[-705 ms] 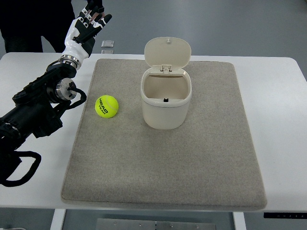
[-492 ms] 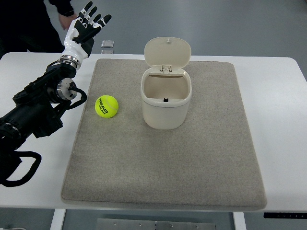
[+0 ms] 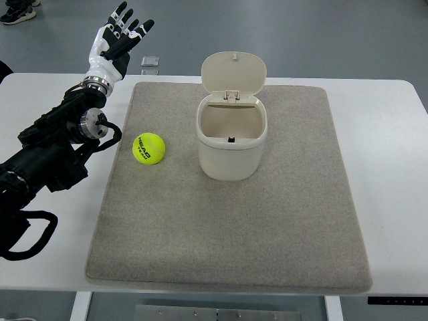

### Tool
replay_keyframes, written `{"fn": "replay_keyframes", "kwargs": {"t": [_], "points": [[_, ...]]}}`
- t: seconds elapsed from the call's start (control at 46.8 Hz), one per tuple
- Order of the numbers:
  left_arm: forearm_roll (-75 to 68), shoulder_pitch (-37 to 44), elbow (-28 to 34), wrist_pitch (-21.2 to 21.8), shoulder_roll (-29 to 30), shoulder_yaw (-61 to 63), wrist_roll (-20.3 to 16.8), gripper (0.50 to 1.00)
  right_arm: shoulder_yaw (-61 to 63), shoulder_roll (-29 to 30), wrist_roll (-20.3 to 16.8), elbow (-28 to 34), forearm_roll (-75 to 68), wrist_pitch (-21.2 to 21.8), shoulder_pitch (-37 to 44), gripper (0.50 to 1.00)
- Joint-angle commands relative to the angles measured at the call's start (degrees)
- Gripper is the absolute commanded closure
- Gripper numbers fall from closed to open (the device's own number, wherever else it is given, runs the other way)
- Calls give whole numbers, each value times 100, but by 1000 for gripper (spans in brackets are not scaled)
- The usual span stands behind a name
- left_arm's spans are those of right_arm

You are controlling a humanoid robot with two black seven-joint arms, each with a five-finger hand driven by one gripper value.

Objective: Put tennis ball into box with left hand

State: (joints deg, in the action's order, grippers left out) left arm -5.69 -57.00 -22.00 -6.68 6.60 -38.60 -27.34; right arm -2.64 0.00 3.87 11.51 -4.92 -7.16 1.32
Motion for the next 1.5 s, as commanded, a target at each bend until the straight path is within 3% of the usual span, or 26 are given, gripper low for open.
{"fn": "replay_keyframes", "kwargs": {"t": [0.0,0.598,0.898,1.176,1.282,1.475], "points": [[7,5,3,0,0,-7,0,514,0,0,0,0,0,4,-1,599],[-37,-170,3,-35,105,98,35,516,0,0,0,0,0,4,-1,599],[-107,-91,29,-395,228,168,79,516,0,0,0,0,0,4,-1,597],[-107,-302,20,-615,307,1627,79,519,0,0,0,0,0,-5,-1,599],[-107,-539,12,-773,658,2128,97,519,0,0,0,0,0,4,-1,599],[-116,-1084,-15,-1642,1300,3726,106,519,0,0,0,0,0,4,-1,597]]}}
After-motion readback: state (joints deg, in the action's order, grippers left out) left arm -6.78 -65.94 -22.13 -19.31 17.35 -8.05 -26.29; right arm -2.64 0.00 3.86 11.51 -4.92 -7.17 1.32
